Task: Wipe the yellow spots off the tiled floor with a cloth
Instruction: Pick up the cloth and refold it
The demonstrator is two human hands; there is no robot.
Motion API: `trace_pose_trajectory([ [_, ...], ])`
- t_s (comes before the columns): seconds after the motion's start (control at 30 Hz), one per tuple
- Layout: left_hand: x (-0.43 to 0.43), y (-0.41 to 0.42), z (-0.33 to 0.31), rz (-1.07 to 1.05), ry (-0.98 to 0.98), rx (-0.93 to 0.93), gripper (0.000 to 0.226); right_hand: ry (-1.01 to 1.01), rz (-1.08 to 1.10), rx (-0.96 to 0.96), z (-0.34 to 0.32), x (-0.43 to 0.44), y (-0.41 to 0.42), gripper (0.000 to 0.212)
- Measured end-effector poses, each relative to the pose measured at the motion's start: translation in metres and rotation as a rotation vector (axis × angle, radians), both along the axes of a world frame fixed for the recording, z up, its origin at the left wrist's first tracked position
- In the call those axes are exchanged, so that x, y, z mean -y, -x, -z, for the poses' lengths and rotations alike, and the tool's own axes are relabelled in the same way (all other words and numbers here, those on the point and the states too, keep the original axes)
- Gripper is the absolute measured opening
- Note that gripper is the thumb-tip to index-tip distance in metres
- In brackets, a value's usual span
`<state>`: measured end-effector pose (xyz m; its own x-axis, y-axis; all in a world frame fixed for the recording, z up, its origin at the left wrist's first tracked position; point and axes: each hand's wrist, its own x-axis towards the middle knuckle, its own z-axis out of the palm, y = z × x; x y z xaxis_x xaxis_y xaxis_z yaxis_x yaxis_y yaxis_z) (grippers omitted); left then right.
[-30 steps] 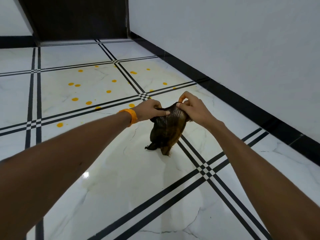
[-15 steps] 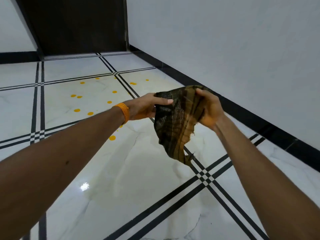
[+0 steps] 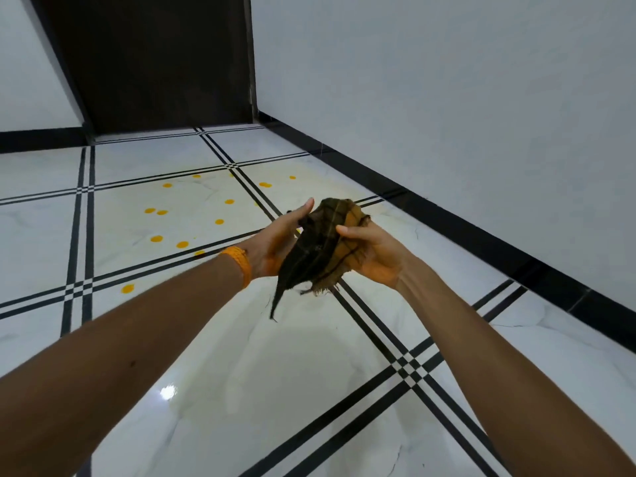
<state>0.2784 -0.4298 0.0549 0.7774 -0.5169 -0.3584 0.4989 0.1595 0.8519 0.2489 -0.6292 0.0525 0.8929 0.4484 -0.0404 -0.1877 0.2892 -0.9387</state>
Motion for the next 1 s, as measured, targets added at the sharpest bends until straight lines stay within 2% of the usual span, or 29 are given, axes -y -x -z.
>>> trace_pose_trajectory([
  [0.07,0.004,-0.002,-0.003,0.011,0.007,0.007,0.06,0.086,0.049,-0.007,0.005,-0.004,-0.001,0.042],
  [0.17,0.008,-0.003,-0.001,-0.063,-0.051,0.03,0.036,0.214,0.152,-0.008,0.009,-0.008,-0.001,0.039],
  [0.23,0.009,-0.003,0.006,-0.094,-0.036,-0.006,0.04,0.308,0.268,-0.002,0.004,-0.012,0.0,0.032],
  [0.3,0.007,-0.007,0.01,-0.107,-0.026,0.015,0.054,0.356,0.403,0.025,0.0,-0.01,-0.003,0.026],
  [0.4,0.001,-0.014,0.008,-0.161,-0.036,0.048,0.079,0.206,0.448,-0.04,-0.003,0.004,-0.005,0.031],
  [0.47,0.0,-0.013,0.003,-0.133,-0.068,0.036,0.067,0.054,0.35,-0.155,-0.002,0.01,-0.001,0.034],
  [0.53,-0.002,-0.014,0.003,-0.115,-0.12,0.029,0.051,0.001,0.316,-0.229,0.004,0.01,0.003,0.034],
  [0.7,-0.011,-0.012,0.004,-0.183,-0.102,-0.054,0.048,-0.077,0.337,-0.325,0.01,0.009,0.005,0.027],
  [0.77,-0.01,-0.008,0.005,-0.127,-0.109,-0.047,0.047,-0.04,0.345,-0.407,0.01,0.009,0.004,0.02],
  [0.83,-0.011,-0.009,0.003,-0.079,-0.126,-0.027,0.058,0.023,0.362,-0.495,0.01,0.009,0.002,0.017],
  [0.9,-0.012,-0.013,-0.001,-0.077,-0.106,-0.017,0.09,0.019,0.381,-0.526,0.004,0.007,-0.001,0.016],
  [0.93,-0.011,-0.015,-0.006,-0.095,-0.09,0.031,0.102,-0.017,0.396,-0.483,-0.001,0.007,-0.003,0.018],
  [1.0,-0.004,-0.015,-0.024,-0.141,-0.085,0.3,0.1,-0.095,0.452,-0.262,-0.016,0.008,-0.007,0.029],
])
